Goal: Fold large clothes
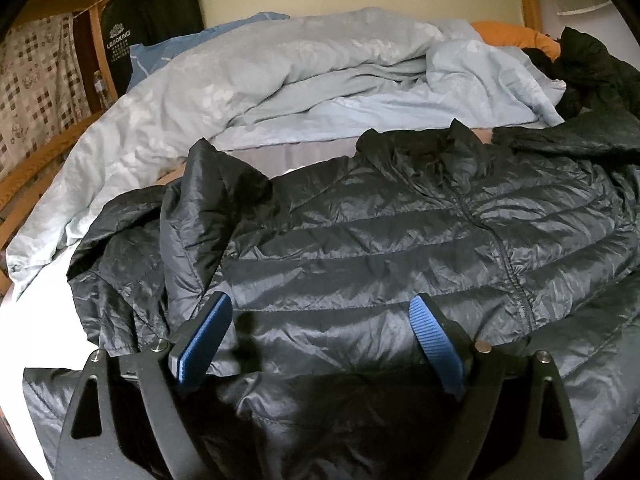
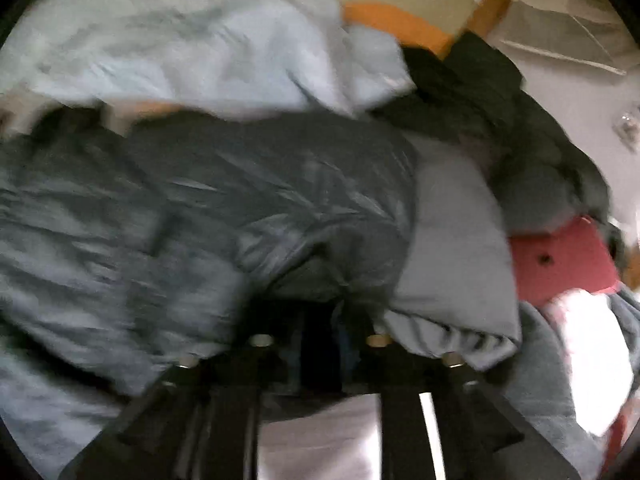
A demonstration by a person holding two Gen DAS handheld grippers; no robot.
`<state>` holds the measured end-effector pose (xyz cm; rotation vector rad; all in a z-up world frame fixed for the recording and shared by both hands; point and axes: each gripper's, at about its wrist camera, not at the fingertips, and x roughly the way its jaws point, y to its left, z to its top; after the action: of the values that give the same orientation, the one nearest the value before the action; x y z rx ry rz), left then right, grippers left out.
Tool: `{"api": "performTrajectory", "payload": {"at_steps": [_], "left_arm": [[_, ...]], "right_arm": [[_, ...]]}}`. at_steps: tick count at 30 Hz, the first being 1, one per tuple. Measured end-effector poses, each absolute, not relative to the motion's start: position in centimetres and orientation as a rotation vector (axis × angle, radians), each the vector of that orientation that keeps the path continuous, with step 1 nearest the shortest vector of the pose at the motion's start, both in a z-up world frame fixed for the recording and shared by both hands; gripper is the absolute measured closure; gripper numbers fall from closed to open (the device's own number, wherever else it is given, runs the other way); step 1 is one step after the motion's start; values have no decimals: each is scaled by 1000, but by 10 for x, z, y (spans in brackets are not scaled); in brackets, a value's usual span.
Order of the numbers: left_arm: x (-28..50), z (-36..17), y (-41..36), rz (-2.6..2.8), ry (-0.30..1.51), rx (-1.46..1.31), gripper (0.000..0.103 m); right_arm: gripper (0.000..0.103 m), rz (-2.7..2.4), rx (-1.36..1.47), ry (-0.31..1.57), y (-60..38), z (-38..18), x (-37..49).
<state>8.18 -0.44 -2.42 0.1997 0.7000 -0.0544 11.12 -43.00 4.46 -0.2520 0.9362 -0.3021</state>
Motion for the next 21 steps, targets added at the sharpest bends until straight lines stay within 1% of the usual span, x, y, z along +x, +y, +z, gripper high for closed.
{"api": "performTrajectory", "payload": {"at_steps": [1,2,5,9,11,13,14,15,17,18,20,21], "left_arm": [[82,-25,-4,-55,703,199,13],[83,-25,-4,-56,706,197,13],[84,-27,-3,-60,713,191,13],[86,-29,-4,-61,718,193,13],[87,-30,-3,-68,722,193,13],[88,-30,0,-76,728,176,13],[88,-30,1,-78,729,165,13],[88,-30,2,-80,731,158,13],[90,-30,2,-83,736,152,13],[90,-30,2,-82,735,154,13],[90,-30,2,-80,733,155,13],[90,-30,2,-81,733,153,13]], "right_arm": [[26,-226,-255,868,-420,57,105],[15,-180,-280,820,-411,64,98],[15,-169,-399,745,-384,66,93],[17,-89,-425,706,-369,58,110],[27,-80,-443,725,-363,50,121],[33,-103,-453,792,-363,33,145],[42,-130,-431,830,-368,24,156],[48,-155,-414,847,-371,19,162],[75,-235,-415,860,-383,6,170],[79,-309,-467,810,-385,3,167],[96,-313,-439,739,-386,10,158],[96,-289,-381,725,-388,18,153]]}}
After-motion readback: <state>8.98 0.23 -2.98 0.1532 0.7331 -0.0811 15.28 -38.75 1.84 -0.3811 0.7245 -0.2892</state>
